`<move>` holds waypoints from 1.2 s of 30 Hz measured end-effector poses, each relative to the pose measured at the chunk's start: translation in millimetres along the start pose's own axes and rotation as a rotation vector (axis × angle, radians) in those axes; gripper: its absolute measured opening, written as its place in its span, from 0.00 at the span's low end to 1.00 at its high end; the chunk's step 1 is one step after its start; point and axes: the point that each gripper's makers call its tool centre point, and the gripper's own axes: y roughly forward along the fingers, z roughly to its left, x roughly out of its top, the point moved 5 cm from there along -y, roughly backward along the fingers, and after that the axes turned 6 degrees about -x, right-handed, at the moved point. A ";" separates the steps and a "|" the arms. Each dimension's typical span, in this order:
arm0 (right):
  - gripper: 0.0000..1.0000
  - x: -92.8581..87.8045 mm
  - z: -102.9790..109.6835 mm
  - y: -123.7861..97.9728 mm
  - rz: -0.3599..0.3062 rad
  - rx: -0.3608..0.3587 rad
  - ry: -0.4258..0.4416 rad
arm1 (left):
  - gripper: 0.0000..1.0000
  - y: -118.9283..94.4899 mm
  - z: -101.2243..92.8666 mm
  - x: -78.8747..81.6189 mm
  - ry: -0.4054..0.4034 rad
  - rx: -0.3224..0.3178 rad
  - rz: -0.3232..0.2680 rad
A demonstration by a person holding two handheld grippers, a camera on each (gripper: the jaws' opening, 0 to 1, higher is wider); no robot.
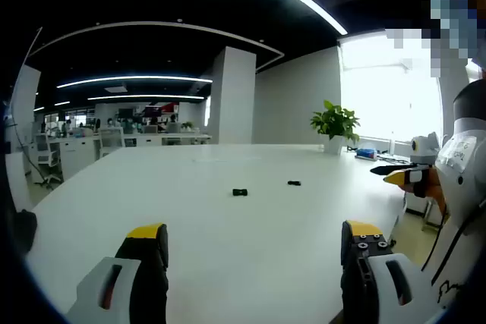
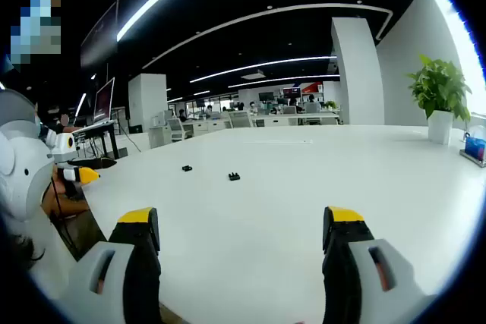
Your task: Snap the two parts of the plastic buckle together until the buckle closes and remains connected.
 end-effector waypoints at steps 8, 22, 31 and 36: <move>0.89 -1.4 -0.4 0.6 0.002 -0.001 0.007 | 0.96 1.8 -1.0 -1.0 0.001 -0.007 0.005; 0.87 5.2 1.7 15.0 -0.011 0.039 0.013 | 0.95 0.6 0.4 -4.8 -0.006 -0.003 0.015; 0.86 3.5 -1.6 30.0 0.011 0.060 -0.005 | 0.95 1.3 1.9 -6.5 -0.008 -0.001 0.019; 0.85 4.2 -11.1 38.7 -0.004 0.038 0.025 | 0.95 1.3 1.8 -7.1 -0.010 -0.002 0.019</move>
